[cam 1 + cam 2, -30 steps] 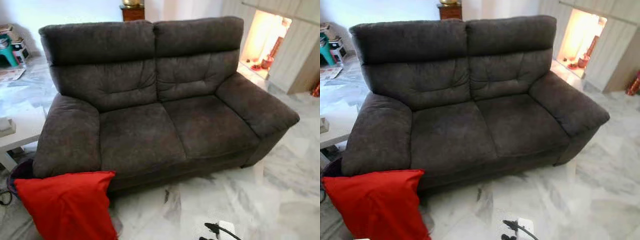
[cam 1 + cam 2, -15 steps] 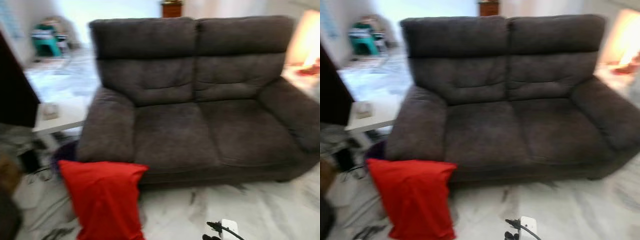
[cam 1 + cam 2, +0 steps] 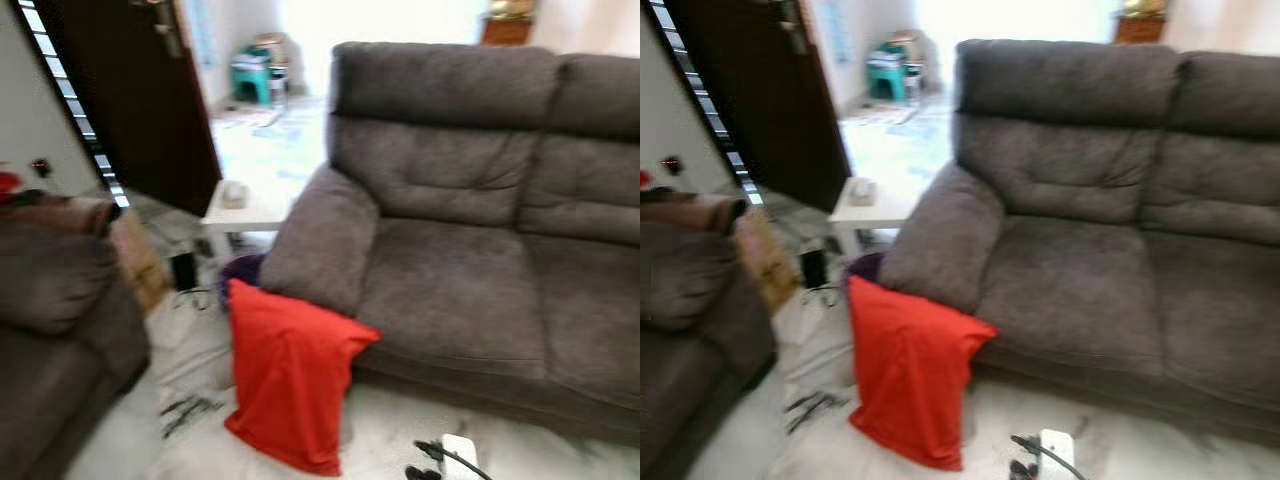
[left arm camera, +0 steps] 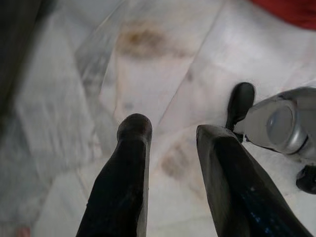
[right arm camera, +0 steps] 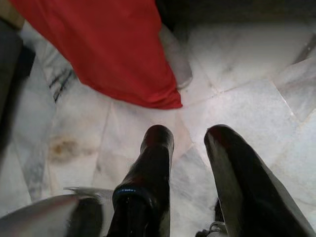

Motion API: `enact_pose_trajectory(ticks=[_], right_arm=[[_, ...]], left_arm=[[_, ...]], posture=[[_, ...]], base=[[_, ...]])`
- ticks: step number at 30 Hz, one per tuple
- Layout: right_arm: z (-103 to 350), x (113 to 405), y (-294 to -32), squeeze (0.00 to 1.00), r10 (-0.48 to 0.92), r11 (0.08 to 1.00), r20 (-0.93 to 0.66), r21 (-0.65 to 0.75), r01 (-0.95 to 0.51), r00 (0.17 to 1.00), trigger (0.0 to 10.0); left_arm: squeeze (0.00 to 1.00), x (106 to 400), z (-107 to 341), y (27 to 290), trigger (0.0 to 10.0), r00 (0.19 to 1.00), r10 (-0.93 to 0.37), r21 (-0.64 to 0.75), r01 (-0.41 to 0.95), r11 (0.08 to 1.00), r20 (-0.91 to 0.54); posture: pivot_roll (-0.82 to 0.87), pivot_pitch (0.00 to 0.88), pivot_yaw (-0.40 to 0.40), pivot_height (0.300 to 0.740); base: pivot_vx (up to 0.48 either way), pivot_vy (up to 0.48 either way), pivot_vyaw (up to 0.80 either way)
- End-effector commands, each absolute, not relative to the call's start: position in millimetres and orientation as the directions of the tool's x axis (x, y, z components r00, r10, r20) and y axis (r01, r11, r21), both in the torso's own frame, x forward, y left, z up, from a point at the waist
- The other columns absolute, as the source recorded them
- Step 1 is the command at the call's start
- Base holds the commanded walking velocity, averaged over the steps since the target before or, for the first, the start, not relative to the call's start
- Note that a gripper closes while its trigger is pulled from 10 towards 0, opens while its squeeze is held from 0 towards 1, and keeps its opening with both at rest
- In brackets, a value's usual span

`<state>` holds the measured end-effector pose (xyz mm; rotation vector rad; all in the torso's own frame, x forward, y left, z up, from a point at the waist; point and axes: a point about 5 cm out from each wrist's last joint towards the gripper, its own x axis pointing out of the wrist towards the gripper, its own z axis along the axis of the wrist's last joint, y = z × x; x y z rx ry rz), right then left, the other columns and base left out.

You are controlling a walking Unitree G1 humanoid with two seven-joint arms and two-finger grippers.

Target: Move the pillow to the sofa from floor

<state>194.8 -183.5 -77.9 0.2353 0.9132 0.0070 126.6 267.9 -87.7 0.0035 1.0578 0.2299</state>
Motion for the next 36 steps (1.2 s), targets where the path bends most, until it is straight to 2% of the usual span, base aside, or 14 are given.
enact_pose_trajectory(ticks=[1,4,9,13,19,23,32,36], right_arm=[[-75,201,-176,0.0,0.117,0.972,-0.769,0.219,0.088,0.628,10.0],[-76,200,-177,0.0,0.11,0.96,-0.768,0.247,0.134,0.631,10.0],[-76,200,-176,0.0,0.115,0.956,-0.763,0.259,0.139,0.637,10.0],[-76,200,-175,0.0,0.121,0.953,-0.76,0.268,0.138,0.639,10.0],[-75,201,-174,0.0,0.121,0.952,-0.758,0.271,0.141,0.641,10.0],[-75,202,-173,0.0,0.133,0.949,-0.754,0.285,0.137,0.643,10.0],[-75,201,-174,0.0,0.125,0.951,-0.758,0.275,0.14,0.64,10.0],[-75,201,-174,0.0,0.135,0.947,-0.755,0.288,0.14,0.642,10.0]], left_arm=[[0.0,127,-85,274,10.0,0.476,0.199,0.116,-0.198,0.973,-0.857],[0.0,135,-85,269,10.0,0.475,0.185,0.113,-0.176,0.978,-0.86],[0.0,151,-88,240,10.0,0.496,0.147,0.067,-0.175,0.982,-0.856],[0.0,141,-93,236,10.0,0.485,0.135,0.065,-0.159,0.985,-0.864],[0.0,144,-93,233,10.0,0.482,0.131,0.061,-0.158,0.986,-0.866],[0.0,143,-92,237,10.0,0.481,0.129,0.062,-0.152,0.986,-0.867],[0.0,122,-89,269,10.0,0.458,0.157,0.086,-0.172,0.981,-0.875],[0.0,120,-89,269,10.0,0.455,0.156,0.085,-0.171,0.982,-0.877]], posture=[[0.03,0.0,0.042,0.74],[0.04,0.0,0.036,0.74],[0.04,0.0,0.034,0.74],[0.05,0.0,0.038,0.74],[0.04,0.0,0.042,0.74],[0.04,0.0,0.043,0.74],[0.05,0.0,0.039,0.74],[0.05,0.0,0.037,0.74]], base=[[0.0,0.0,0.8],[0.0,0.0,0.0],[0.0,0.0,0.0],[0.077,0.0,0.0],[0.305,0.0,0.0],[0.308,0.0,0.0],[0.307,0.0,0.0],[0.311,0.0,0.0]])
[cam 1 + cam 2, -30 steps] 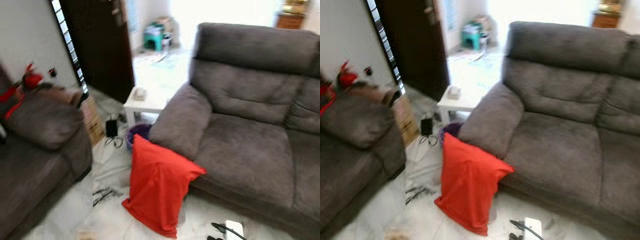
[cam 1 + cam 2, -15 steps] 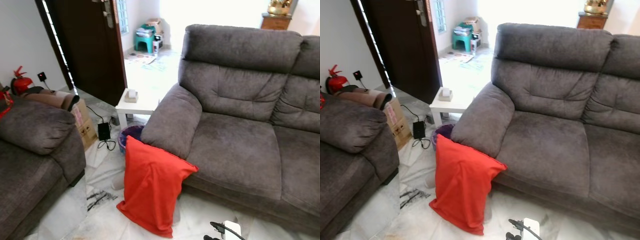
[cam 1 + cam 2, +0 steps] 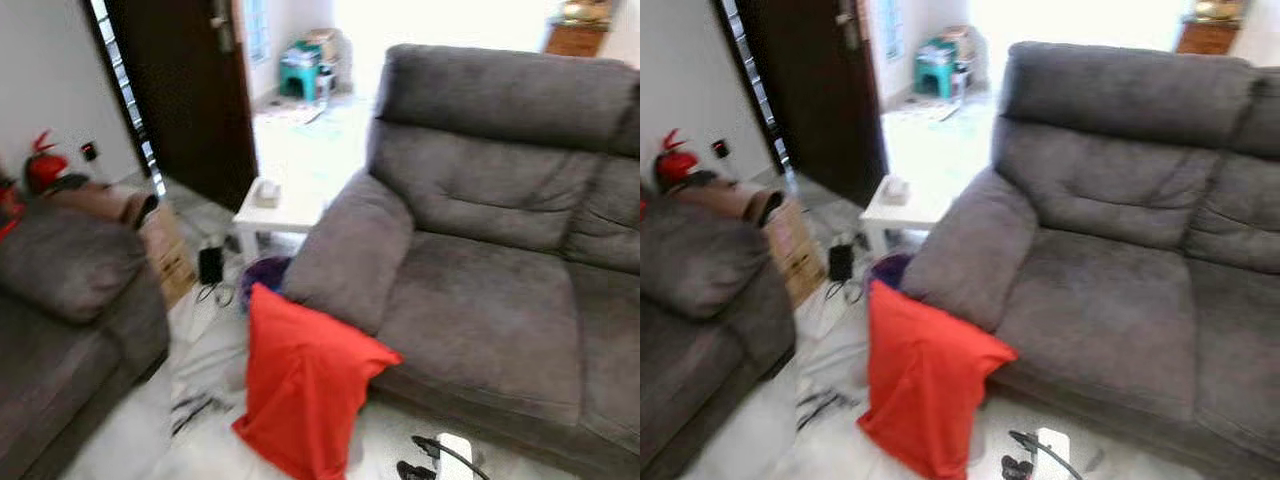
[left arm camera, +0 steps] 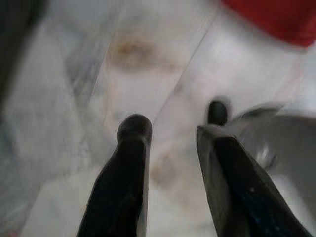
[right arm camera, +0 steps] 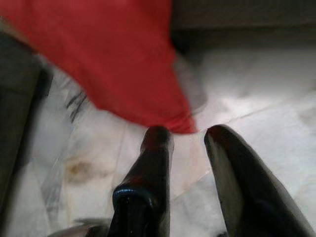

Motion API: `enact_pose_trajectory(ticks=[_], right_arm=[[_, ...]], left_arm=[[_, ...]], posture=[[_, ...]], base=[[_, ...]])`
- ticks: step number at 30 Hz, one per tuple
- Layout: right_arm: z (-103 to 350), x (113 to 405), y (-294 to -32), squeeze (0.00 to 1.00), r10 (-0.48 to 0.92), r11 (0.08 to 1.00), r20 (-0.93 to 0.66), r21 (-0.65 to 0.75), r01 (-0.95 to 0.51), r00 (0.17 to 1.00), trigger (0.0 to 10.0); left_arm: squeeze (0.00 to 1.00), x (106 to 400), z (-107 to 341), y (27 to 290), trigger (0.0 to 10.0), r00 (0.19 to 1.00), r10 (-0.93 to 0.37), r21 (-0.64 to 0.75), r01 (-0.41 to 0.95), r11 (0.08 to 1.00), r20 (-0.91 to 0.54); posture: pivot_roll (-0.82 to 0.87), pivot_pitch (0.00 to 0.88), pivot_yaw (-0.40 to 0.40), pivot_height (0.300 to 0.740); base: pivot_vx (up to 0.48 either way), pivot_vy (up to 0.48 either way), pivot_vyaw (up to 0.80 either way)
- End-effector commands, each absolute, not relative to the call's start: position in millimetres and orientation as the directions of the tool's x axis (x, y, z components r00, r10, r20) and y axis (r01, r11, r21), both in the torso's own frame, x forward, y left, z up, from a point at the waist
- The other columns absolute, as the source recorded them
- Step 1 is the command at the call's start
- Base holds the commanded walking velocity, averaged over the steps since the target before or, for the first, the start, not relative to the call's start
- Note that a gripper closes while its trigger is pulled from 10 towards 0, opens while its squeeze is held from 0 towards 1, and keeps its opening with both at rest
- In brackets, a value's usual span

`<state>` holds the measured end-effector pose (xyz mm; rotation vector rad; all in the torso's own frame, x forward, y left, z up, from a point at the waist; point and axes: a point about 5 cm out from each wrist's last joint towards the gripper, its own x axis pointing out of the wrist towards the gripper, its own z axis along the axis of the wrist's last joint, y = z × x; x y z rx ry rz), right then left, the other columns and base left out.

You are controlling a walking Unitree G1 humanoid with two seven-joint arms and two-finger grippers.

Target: Move the pillow to the sofa from floor

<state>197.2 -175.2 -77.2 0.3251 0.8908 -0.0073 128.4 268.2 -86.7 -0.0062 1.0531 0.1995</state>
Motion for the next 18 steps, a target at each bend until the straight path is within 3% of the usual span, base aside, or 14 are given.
enact_pose_trajectory(ticks=[1,10,18], right_arm=[[-75,201,-174,0.0,0.14,0.947,-0.754,0.291,0.135,0.642,10.0],[-75,201,-174,0.0,0.157,0.958,-0.754,0.273,0.086,0.638,10.0],[-75,200,-174,0.0,0.168,0.956,-0.755,0.283,0.084,0.634,10.0]], left_arm=[[0.0,120,-90,266,10.0,0.455,0.152,0.082,-0.17,0.982,-0.877],[0.0,128,-97,237,10.0,0.46,0.119,0.053,-0.154,0.987,-0.88],[0.0,125,-97,240,10.0,0.453,0.131,0.068,-0.154,0.986,-0.882]], posture=[[0.05,0.0,0.035,0.74],[0.05,0.0,0.029,0.74],[0.05,0.0,0.025,0.74]], base=[[0.315,0.0,0.0],[0.318,0.0,0.0],[0.33,0.0,0.8]])
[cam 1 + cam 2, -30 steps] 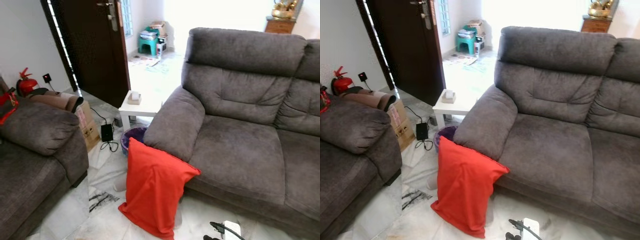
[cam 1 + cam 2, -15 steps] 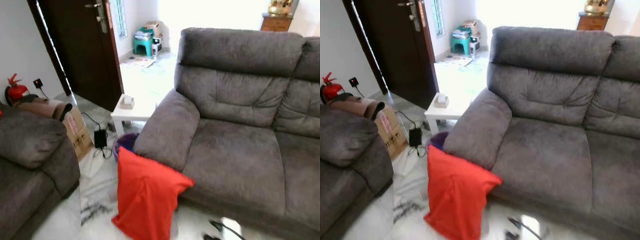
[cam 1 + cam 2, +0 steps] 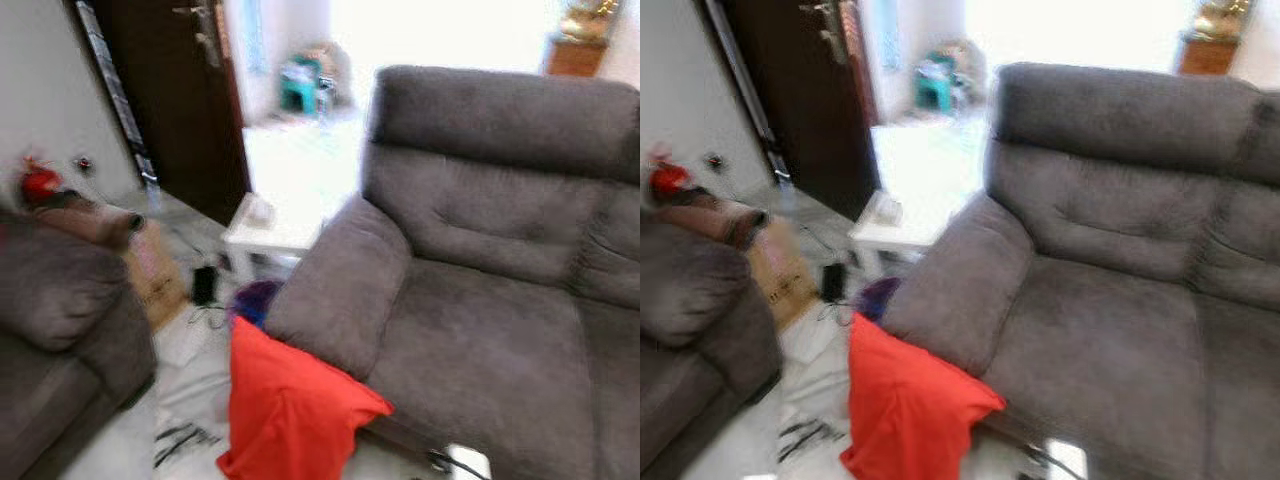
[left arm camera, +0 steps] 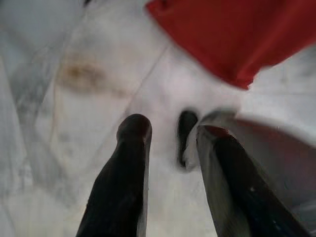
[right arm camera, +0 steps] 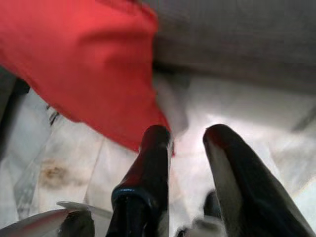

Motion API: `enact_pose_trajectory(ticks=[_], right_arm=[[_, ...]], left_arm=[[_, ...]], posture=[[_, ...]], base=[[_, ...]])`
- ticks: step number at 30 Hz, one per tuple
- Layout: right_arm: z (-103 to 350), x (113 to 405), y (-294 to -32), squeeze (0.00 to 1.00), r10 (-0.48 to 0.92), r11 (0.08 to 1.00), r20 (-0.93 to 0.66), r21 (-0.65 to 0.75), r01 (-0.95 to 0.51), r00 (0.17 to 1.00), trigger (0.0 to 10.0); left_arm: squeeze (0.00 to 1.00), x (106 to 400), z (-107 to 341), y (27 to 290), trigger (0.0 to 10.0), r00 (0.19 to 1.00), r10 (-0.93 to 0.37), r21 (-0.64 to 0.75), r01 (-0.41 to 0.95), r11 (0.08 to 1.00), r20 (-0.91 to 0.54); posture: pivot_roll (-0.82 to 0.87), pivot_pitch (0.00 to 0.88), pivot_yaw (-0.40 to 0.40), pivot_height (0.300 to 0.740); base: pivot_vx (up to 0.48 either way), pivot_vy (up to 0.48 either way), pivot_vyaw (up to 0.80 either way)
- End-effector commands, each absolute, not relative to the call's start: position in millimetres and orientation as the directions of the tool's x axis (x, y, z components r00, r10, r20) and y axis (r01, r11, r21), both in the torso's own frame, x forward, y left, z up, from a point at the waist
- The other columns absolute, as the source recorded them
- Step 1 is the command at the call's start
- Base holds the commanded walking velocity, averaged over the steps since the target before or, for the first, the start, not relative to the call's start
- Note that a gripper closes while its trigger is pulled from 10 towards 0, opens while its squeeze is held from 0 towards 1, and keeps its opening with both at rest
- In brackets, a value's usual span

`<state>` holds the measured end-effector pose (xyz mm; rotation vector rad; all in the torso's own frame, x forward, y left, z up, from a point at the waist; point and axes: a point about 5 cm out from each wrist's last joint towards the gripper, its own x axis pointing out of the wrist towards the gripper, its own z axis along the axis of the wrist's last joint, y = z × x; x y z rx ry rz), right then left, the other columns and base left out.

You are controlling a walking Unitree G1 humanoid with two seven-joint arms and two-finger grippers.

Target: Move the pillow to the sofa from floor

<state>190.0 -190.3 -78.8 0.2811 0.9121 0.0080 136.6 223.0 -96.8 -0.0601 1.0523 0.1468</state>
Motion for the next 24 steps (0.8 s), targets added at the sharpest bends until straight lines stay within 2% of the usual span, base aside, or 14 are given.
enact_pose_trajectory(ticks=[1,6,8,11,12,13,14,15,18,21,24], right_arm=[[-75,199,-174,0.0,0.169,0.955,-0.754,0.285,0.084,0.635,10.0],[-75,199,-174,0.0,0.166,0.951,-0.739,0.295,0.092,0.652,10.0],[-73,201,-174,0.0,0.18,0.948,-0.712,0.309,0.072,0.678,10.0],[-72,202,-174,0.0,0.184,0.949,-0.705,0.31,0.063,0.685,10.0],[-68,208,-172,0.0,0.208,0.95,-0.677,0.312,0.019,0.706,10.0],[-68,208,-172,0.0,0.208,0.95,-0.677,0.312,0.019,0.706,10.0],[-51,233,-164,0.0,0.255,0.948,-0.588,0.309,-0.078,0.768,10.0],[-45,241,-162,0.0,0.265,0.948,-0.558,0.302,-0.106,0.786,10.0],[-35,252,-165,0.0,0.252,0.956,-0.504,0.262,-0.132,0.826,10.0],[-24,263,-167,0.0,0.224,0.968,-0.438,0.203,-0.147,0.871,10.0],[-12,272,-162,0.0,0.284,0.948,-0.348,0.244,-0.206,0.894,10.0]], left_arm=[[0.0,123,-97,243,10.0,0.45,0.139,0.077,-0.153,0.985,-0.882],[0.0,119,-91,266,10.0,0.462,0.205,0.135,-0.18,0.974,-0.863],[0.0,132,-83,274,10.0,0.513,0.233,0.156,-0.188,0.97,-0.826],[0.0,144,-79,272,10.0,0.543,0.239,0.161,-0.187,0.969,-0.805],[0.0,170,-70,266,10.0,0.606,0.241,0.157,-0.189,0.969,-0.758],[0.0,170,-70,266,10.0,0.606,0.241,0.157,-0.189,0.969,-0.758],[0.0,202,-53,264,10.0,0.703,0.242,0.147,-0.194,0.97,-0.669],[0.0,213,-45,264,10.0,0.738,0.242,0.142,-0.196,0.97,-0.63],[0.0,239,-24,263,10.0,0.83,0.23,0.134,-0.188,0.973,-0.509],[0.0,251,-7,257,10.0,0.901,0.206,0.11,-0.177,0.978,-0.381],[0.0,257,8,248,10.0,0.956,0.142,0.123,-0.114,0.986,-0.257]], posture=[[0.05,0.0,0.026,0.74],[0.04,0.0,0.029,0.74],[0.04,0.0,0.031,0.74],[0.04,0.0,0.032,0.74],[0.04,0.0,0.031,0.74],[0.04,0.0,0.031,0.74],[0.05,0.0,0.031,0.74],[0.05,0.0,0.031,0.74],[0.05,0.0,0.033,0.74],[0.05,0.0,0.035,0.74],[0.05,0.0,0.031,0.74]], base=[[0.244,0.0,0.8],[0.0,0.0,0.24],[0.0,0.0,0.0],[0.0,0.0,0.0],[0.0,0.0,0.0],[0.0,0.0,0.0],[0.0,0.0,0.0],[0.0,0.0,0.0],[0.0,0.0,0.0],[0.0,0.0,0.0],[0.0,0.0,0.0]])
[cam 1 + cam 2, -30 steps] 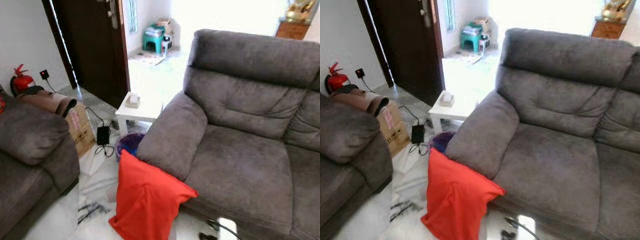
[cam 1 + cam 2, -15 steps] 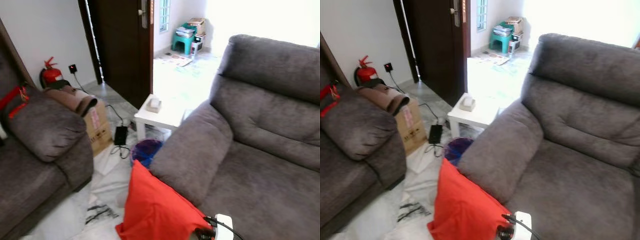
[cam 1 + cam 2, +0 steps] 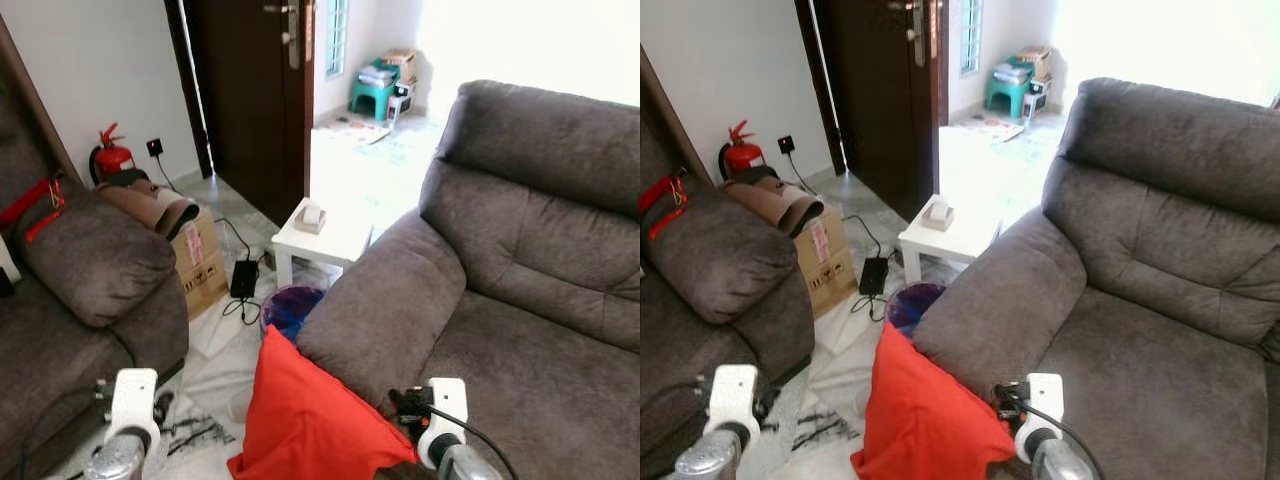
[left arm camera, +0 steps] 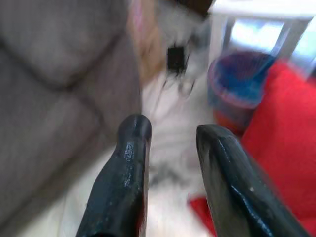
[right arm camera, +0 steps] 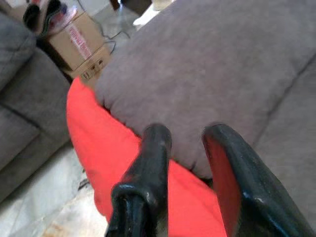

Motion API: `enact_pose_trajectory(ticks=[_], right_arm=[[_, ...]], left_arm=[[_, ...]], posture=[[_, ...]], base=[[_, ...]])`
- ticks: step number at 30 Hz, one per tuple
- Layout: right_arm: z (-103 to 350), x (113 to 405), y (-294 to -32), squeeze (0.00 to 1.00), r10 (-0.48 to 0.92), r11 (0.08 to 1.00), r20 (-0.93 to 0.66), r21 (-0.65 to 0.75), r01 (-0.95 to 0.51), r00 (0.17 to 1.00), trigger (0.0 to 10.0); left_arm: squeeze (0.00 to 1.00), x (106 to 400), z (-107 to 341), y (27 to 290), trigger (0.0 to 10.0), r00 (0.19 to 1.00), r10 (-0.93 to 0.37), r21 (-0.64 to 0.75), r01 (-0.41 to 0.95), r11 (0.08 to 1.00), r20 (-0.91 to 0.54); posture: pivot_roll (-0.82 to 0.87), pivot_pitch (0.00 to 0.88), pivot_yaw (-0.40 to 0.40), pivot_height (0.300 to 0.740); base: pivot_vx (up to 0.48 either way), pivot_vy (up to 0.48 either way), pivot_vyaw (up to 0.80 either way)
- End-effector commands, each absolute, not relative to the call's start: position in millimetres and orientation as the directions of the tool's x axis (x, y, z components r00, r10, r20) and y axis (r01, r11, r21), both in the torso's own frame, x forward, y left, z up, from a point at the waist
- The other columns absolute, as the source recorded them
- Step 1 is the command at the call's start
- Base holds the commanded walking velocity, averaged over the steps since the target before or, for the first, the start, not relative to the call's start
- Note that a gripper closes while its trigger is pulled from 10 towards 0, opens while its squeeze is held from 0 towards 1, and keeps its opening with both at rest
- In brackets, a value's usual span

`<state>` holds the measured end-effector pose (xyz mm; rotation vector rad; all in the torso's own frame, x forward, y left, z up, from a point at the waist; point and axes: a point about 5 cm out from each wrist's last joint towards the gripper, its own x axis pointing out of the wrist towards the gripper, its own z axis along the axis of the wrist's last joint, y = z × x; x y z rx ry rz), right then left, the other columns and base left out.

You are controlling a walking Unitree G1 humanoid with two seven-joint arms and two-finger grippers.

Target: Move the pillow to the sofa from floor

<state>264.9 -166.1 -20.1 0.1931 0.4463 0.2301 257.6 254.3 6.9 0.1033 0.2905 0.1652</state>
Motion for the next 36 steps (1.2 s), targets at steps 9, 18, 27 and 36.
enact_pose_trajectory(ticks=[9,18,27,36], right_arm=[[0,279,-166,0.0,0.241,0.957,-0.259,0.221,-0.185,0.935,10.0],[5,285,-170,0.0,0.22,0.961,-0.256,0.223,-0.164,0.941,10.0],[7,288,-172,0.0,0.201,0.962,-0.249,0.231,-0.144,0.947,10.0],[3,286,-174,0.0,0.194,0.968,-0.299,0.215,-0.132,0.934,10.0]], left_arm=[[0.0,244,11,227,10.0,0.983,0.061,0.14,-0.036,0.989,-0.174],[0.0,245,15,232,10.0,0.98,0.109,0.117,-0.09,0.989,-0.164],[0.0,253,16,237,10.0,0.972,0.144,0.102,-0.127,0.987,-0.186],[0.0,259,17,232,10.0,0.972,0.136,0.085,-0.121,0.989,-0.193]], posture=[[0.04,0.0,0.03,0.74],[0.05,0.0,0.02,0.72],[0.04,0.0,0.022,0.72],[0.05,0.0,0.016,0.72]], base=[[0.0,0.0,0.0],[0.0,0.0,0.0],[0.0,0.0,0.0],[0.0,0.0,0.0]])
